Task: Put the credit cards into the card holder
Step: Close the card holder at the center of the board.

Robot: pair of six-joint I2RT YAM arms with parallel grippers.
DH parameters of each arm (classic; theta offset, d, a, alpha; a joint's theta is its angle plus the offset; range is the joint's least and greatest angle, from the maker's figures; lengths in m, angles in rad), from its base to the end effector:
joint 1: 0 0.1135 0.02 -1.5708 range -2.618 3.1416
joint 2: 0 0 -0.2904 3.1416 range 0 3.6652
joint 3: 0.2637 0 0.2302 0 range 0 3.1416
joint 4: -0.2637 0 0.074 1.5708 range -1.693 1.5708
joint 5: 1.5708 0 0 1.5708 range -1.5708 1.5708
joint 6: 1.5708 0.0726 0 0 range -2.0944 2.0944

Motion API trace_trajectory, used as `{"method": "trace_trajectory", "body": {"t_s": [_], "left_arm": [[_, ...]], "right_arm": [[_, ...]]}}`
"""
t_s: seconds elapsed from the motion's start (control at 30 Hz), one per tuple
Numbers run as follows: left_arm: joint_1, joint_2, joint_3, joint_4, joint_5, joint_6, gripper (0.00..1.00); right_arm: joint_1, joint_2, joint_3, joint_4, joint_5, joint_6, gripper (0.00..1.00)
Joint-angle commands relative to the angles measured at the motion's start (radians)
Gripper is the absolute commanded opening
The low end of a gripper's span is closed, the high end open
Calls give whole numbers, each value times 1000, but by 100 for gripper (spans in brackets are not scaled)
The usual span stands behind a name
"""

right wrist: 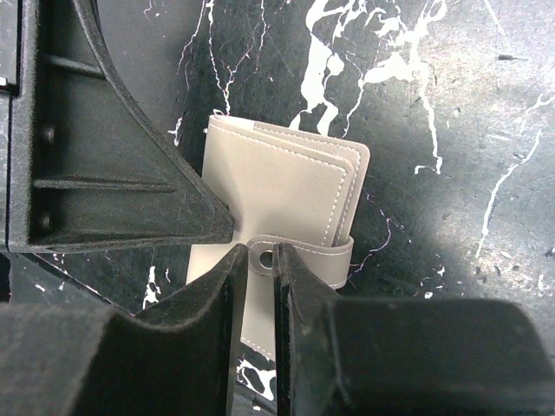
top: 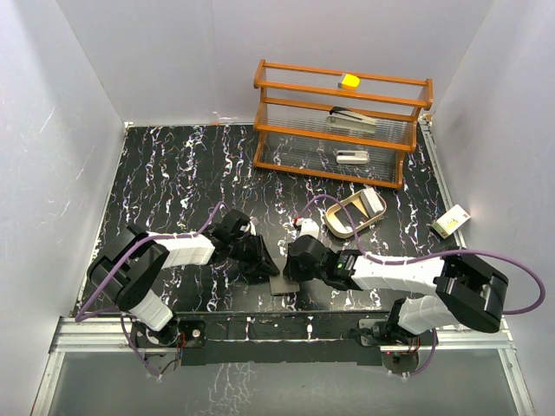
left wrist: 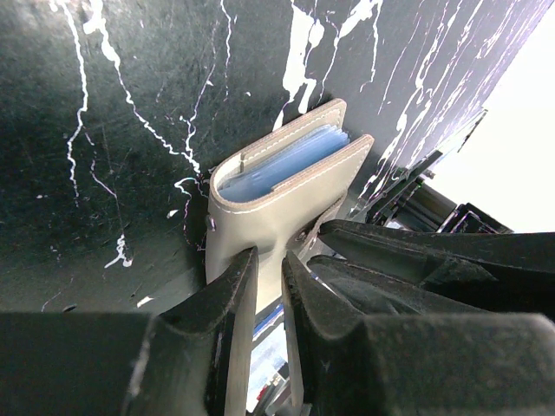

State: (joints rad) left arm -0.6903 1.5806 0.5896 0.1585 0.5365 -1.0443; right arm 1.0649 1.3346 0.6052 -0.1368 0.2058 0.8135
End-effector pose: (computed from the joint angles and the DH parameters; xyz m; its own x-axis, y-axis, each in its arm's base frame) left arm 0.1974 -0.2111 0.1500 -0.9891 -0.1469 -0.0114 -0.0847 0.6301 -0.7719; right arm 0.1349 0.2130 0.1819 -0.8293 -0.0289 -0.5581 -0.2759 0.8897 0.3638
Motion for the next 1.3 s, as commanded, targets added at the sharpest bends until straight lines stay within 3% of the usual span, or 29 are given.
{"method": "trace_trajectory", "body": {"t_s": [0.0,0.53,0.83,1.27], "left_arm": [[-15,51,-20,-108,-97,35,18],[-15,49,-21,-109,-98,36,18],[-15,55,-21,-109,-100,36,18],[-16,59,-19,-109,-101,37,18]], "right_arm": [[-2,18,-7,71,-33,16,16],[0,37,-15,25,-22,-1,7],[0,-12,24,-25,-16,-27,14],[1,5,35,-18,-44,-36,13]]}}
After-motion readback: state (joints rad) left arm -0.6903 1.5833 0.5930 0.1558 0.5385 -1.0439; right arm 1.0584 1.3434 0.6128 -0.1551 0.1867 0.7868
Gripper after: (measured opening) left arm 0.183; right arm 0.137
